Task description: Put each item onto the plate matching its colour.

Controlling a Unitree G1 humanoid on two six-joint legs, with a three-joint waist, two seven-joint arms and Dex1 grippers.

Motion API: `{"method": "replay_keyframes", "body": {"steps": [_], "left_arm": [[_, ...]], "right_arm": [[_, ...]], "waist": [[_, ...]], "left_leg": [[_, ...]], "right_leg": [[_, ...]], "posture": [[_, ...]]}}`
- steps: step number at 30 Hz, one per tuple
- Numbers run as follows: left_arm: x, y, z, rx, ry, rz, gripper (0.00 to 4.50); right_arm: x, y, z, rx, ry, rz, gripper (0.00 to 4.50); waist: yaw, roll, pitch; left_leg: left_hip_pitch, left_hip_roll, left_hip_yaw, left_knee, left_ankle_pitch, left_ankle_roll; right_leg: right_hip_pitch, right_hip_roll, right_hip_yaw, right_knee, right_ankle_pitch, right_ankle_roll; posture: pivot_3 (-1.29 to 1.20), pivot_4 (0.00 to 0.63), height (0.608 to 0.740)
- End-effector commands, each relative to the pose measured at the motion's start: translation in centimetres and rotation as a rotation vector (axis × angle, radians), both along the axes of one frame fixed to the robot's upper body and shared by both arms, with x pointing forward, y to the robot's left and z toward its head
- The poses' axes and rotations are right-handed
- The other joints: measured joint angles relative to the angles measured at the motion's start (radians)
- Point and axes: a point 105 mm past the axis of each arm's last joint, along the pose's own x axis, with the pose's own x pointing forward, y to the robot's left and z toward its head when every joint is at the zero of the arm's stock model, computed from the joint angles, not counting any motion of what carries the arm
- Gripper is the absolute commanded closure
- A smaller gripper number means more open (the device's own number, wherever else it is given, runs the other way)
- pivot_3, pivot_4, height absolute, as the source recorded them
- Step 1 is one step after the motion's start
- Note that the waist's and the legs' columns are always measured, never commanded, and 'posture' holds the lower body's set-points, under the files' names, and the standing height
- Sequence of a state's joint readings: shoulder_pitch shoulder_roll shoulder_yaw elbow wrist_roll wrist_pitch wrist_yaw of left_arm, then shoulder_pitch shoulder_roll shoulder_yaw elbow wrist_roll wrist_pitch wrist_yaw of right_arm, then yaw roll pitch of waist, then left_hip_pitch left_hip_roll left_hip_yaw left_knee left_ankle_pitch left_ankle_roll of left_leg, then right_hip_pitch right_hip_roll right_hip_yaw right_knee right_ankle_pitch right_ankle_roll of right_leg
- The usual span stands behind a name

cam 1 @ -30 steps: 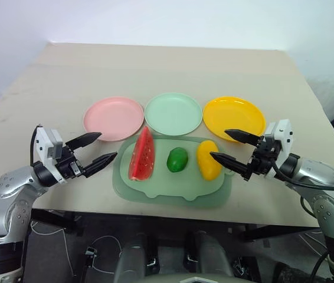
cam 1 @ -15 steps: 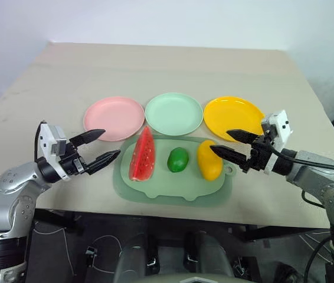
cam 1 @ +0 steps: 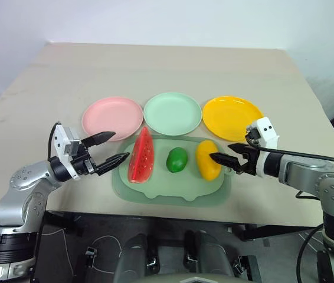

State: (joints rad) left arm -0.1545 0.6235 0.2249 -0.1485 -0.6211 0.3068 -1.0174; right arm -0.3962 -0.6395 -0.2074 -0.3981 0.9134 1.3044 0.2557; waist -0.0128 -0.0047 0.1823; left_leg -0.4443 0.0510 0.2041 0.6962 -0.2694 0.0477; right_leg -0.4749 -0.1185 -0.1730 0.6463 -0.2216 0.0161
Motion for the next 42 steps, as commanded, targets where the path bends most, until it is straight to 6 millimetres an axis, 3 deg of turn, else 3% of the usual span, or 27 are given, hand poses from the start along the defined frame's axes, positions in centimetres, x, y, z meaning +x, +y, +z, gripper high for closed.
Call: {"method": "replay_keyframes", "body": {"steps": [1,9,15,25,30,37,42], "left_arm": [[0.2,0.2,0.8,-0.004,-0.051,0.012,0.03],[0.1,0.2,0.4,-0.007,-0.055,0.02,0.03],[0.1,0.2,0.6,-0.003,-0.067,0.031,0.03],[0.1,0.3,0.8,0.0,-0.07,0.038,0.03],[0.1,0.3,0.7,0.003,-0.07,0.038,0.0],[0.1,0.7,0.7,0.003,-0.07,0.043,0.0],[0.1,0.7,0.5,-0.002,-0.068,0.048,0.0]], "right_arm": [[0.7,-0.3,-0.8,-0.005,0.05,-0.064,0.0],[0.5,1.4,-1.0,0.013,0.098,0.002,0.0],[0.4,1.8,-2.0,0.017,0.158,0.013,0.0],[0.1,2.7,-1.7,0.041,0.194,0.068,0.0],[0.2,2.3,-1.3,0.03,0.186,0.062,1.39],[0.1,0.9,1.1,0.05,0.139,0.067,1.5],[2.7,-1.7,6.4,0.112,-0.028,-0.048,1.5]], "waist": [[0.0,0.0,0.0],[-0.001,0.0,-0.001],[-0.001,0.0,-0.001],[0.0,0.0,-0.001],[0.0,0.0,-0.001],[0.001,0.001,0.0],[-0.006,0.004,0.001]], "left_leg": [[0.0,0.0,0.0,0.0,0.0,0.0],[0.0,0.0,0.0,0.0,0.0,0.0],[0.0,0.0,0.0,0.0,0.0,0.0],[0.0,0.0,0.0,0.0,0.0,0.0],[0.0,0.0,0.0,-0.001,0.0,0.0],[-0.002,0.0,0.0,-0.001,-0.001,0.001],[-0.002,0.0,0.002,-0.002,-0.001,0.001]], "right_leg": [[0.0,0.0,0.0,0.0,0.0,0.0],[0.0,0.0,0.0,0.0,0.0,0.0],[0.0,0.0,0.0,0.0,0.0,0.001],[0.0,0.0,0.0,0.0,0.0,0.0],[0.0,0.0,0.0,0.0,0.0,0.001],[-0.001,0.0,0.0,-0.002,0.0,0.0],[-0.003,0.0,0.001,-0.001,0.001,0.001]], "posture": [[0.0,0.15,0.696],[0.0,0.15,0.696],[0.0,0.15,0.696],[0.0,0.15,0.696],[0.0,0.15,0.696],[0.0,0.15,0.696],[0.0,0.15,0.696]]}}
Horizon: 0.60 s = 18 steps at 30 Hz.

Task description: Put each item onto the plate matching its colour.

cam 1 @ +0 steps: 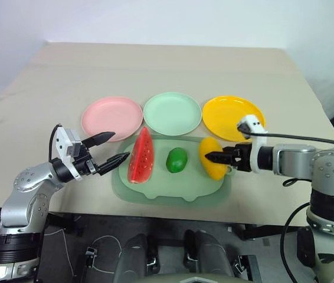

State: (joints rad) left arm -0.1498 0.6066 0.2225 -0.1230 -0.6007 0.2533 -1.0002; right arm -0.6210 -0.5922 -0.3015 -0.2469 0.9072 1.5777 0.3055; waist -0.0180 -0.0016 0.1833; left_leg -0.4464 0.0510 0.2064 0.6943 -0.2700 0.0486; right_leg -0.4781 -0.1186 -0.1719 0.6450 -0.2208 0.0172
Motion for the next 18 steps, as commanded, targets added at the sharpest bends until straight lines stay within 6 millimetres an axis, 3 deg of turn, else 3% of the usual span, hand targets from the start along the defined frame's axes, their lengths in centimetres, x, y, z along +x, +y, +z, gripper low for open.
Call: {"method": "replay_keyframes", "body": {"steps": [1,8,12,16,18], "left_arm": [[-0.3,0.4,0.9,0.002,-0.043,0.012,0.0],[-0.3,0.2,1.1,0.003,-0.05,0.014,0.0],[-0.3,0.2,0.9,0.002,-0.05,0.014,0.0],[-0.3,0.4,0.7,0.002,-0.053,0.022,0.0],[-0.4,0.6,0.6,0.002,-0.052,0.026,0.0]], "right_arm": [[2.4,-2.2,4.5,0.038,-0.16,-0.132,1.5],[7.4,-4.0,3.3,-0.053,-0.164,-0.302,1.5],[10.8,-5.2,0.7,-0.135,-0.138,-0.408,1.5],[12.3,-6.4,-0.2,-0.174,-0.153,-0.455,1.5],[12.7,-6.5,-0.1,-0.172,-0.154,-0.455,0.8]], "waist": [[-0.001,0.0,0.0],[0.0,0.0,0.0],[-0.004,0.0,0.0],[-0.007,0.0,0.0],[-0.005,0.0,0.0]], "left_leg": [[0.0,0.0,0.001,0.0,0.0,0.0],[0.001,0.0,0.003,-0.003,0.001,-0.001],[0.001,0.0,0.006,-0.003,0.001,-0.001],[0.002,0.0,0.006,-0.003,0.001,-0.002],[0.002,0.0,0.006,-0.003,0.002,-0.002]], "right_leg": [[0.0,0.0,0.0,0.0,0.0,0.001],[-0.002,0.0,0.001,0.0,0.001,0.002],[-0.003,0.0,0.003,0.002,0.001,0.002],[-0.002,0.001,0.003,0.003,0.001,0.003],[-0.002,0.001,0.003,0.003,0.001,0.003]], "posture": [[0.0,0.15,0.696],[0.0,0.15,0.696],[0.0,0.15,0.696],[0.0,0.15,0.696],[0.0,0.15,0.696]]}}
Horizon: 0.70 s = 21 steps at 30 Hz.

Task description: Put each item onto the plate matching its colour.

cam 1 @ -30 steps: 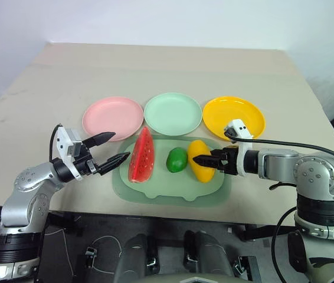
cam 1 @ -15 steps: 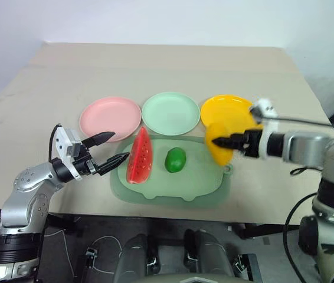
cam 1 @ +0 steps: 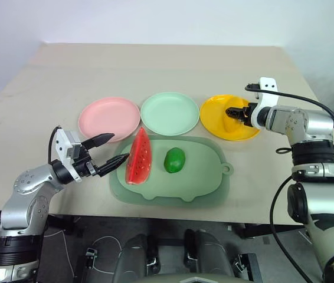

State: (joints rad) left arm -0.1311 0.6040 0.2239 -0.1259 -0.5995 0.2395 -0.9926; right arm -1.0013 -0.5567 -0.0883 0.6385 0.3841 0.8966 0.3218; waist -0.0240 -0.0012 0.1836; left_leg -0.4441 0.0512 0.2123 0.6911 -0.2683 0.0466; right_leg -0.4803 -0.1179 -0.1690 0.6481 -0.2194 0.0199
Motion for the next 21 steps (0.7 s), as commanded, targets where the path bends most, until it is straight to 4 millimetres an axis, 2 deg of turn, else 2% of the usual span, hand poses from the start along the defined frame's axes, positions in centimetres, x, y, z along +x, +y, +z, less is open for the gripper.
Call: {"method": "replay_keyframes", "body": {"steps": [1,3,9,12,17,21], "left_arm": [[-0.2,0.6,0.9,0.002,-0.053,0.016,0.0],[-0.3,0.8,0.7,0.006,-0.052,0.021,0.0],[-0.3,1.3,0.4,0.003,-0.049,0.029,0.0],[-0.3,1.4,0.1,0.002,-0.048,0.025,0.0],[-0.4,1.2,0.0,-0.002,-0.046,0.015,0.0],[-0.4,1.1,0.0,0.001,-0.047,0.011,0.0]], "right_arm": [[0.6,-0.4,0.1,-0.014,-0.009,-0.004,0.59],[0.6,-0.1,0.9,0.002,-0.02,0.015,0.02],[-0.7,0.5,3.2,-0.017,-0.046,0.092,0.02],[-2.3,0.9,4.5,-0.075,-0.099,0.147,0.02],[-5.8,3.8,6.1,-0.038,-0.155,0.278,0.02],[-8.5,6.7,4.9,-0.009,-0.097,0.377,0.02]], "waist": [[0.002,0.0,0.0],[0.001,0.0,0.0],[-0.004,0.001,0.001],[-0.001,0.001,0.001],[0.003,0.001,0.001],[0.003,0.001,0.0]], "left_leg": [[0.0,0.0,0.0,0.0,0.0,0.0],[0.0,0.0,0.0,0.0,0.0,0.0],[0.0,0.0,0.0,0.0,0.0,0.0],[-0.001,0.0,0.0,0.0,0.0,-0.001],[0.0,0.0,0.0,0.0,0.0,-0.001],[0.0,0.001,-0.001,-0.001,0.0,-0.001]], "right_leg": [[0.0,0.0,0.0,0.0,0.0,0.0],[0.0,0.0,0.0,0.0,0.0,0.0],[-0.002,0.0,0.001,0.001,0.0,0.0],[-0.002,-0.001,0.001,0.001,0.0,0.0],[-0.002,-0.001,0.001,0.001,0.0,0.0],[-0.002,-0.001,0.001,0.001,0.0,0.0]], "posture": [[0.0,0.15,0.696],[0.0,0.15,0.696],[0.0,0.15,0.696],[0.0,0.15,0.696],[0.0,0.15,0.696],[0.0,0.15,0.696]]}}
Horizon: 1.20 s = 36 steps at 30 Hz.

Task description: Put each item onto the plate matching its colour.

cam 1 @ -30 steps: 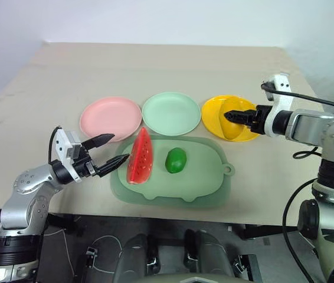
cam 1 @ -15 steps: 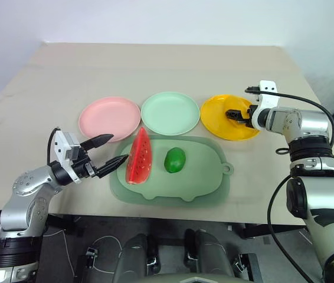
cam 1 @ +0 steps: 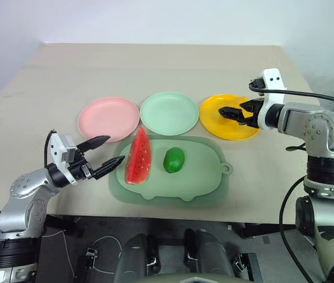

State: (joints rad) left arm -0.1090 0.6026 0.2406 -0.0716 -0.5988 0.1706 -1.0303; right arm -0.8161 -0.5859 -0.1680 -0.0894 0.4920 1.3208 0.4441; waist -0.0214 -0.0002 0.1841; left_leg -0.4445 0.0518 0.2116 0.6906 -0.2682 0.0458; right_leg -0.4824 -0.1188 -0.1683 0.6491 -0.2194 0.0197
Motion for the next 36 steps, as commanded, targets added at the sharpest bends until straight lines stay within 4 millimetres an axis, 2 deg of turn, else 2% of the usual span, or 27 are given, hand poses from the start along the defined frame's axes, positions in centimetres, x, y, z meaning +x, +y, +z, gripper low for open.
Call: {"method": "replay_keyframes", "body": {"steps": [1,6,9,12,19,29,35,36], "left_arm": [[0.0,0.1,0.8,0.006,-0.036,0.0,0.0],[0.5,0.0,1.2,0.011,-0.044,0.001,0.0],[0.8,-0.2,1.5,0.006,-0.043,-0.002,0.0],[0.9,-0.4,1.6,0.002,-0.041,-0.006,0.0],[0.9,-0.4,1.4,0.016,-0.015,-0.014,0.0],[1.1,-0.4,1.6,0.015,-0.022,-0.014,0.0],[0.9,-0.7,1.7,0.015,-0.026,-0.015,0.0],[0.9,-0.7,1.7,0.016,-0.026,-0.015,0.0]], "right_arm": [[-2.4,2.8,0.3,0.038,0.021,0.112,0.02],[-4.3,6.2,-0.5,0.118,0.073,0.228,0.02],[-5.2,8.2,-2.4,0.129,0.126,0.28,0.02],[-5.5,9.1,-3.9,0.14,0.175,0.29,0.02],[-5.7,10.6,-6.7,0.115,0.252,0.279,0.02],[-5.7,12.5,-7.4,0.157,0.314,0.304,0.02],[-5.4,12.9,-7.7,0.134,0.306,0.315,0.02],[-5.3,12.9,-7.6,0.127,0.287,0.311,0.19]], "waist": [[0.0,0.0,0.0],[0.002,0.0,0.0],[0.004,-0.001,-0.001],[0.002,-0.001,-0.001],[-0.001,-0.001,-0.001],[0.0,-0.001,-0.001],[-0.001,-0.001,-0.001],[-0.001,-0.001,-0.001]], "left_leg": [[0.0,0.0,0.0,0.0,0.0,0.0],[0.0,0.0,0.0,0.0,0.0,0.0],[0.0,0.0,0.0,-0.001,0.0,0.0],[0.0,0.0,0.0,-0.001,0.0,0.0],[0.0,0.0,0.001,-0.002,0.0,-0.001],[0.0,0.0,0.001,-0.002,0.001,-0.001],[0.0,0.0,0.001,-0.002,0.001,-0.001],[0.0,0.0,0.001,-0.002,0.001,-0.001]], "right_leg": [[0.0,0.0,0.0,0.0,0.0,0.0],[0.0,0.0,0.0,0.0,0.0,0.0],[0.0,0.0,0.0,-0.001,0.0,0.0],[0.0,0.0,0.0,-0.001,0.0,0.0],[0.0,0.001,0.0,-0.001,0.0,0.0],[0.0,0.001,0.0,-0.001,0.0,0.0],[0.0,0.001,0.0,-0.001,0.0,0.0],[0.0,0.001,0.0,-0.001,0.0,0.0]], "posture": [[0.0,0.15,0.696],[0.0,0.15,0.696],[0.0,0.15,0.696],[0.0,0.15,0.696],[0.0,0.15,0.696],[0.0,0.15,0.696],[0.0,0.15,0.696],[0.0,0.15,0.696]]}}
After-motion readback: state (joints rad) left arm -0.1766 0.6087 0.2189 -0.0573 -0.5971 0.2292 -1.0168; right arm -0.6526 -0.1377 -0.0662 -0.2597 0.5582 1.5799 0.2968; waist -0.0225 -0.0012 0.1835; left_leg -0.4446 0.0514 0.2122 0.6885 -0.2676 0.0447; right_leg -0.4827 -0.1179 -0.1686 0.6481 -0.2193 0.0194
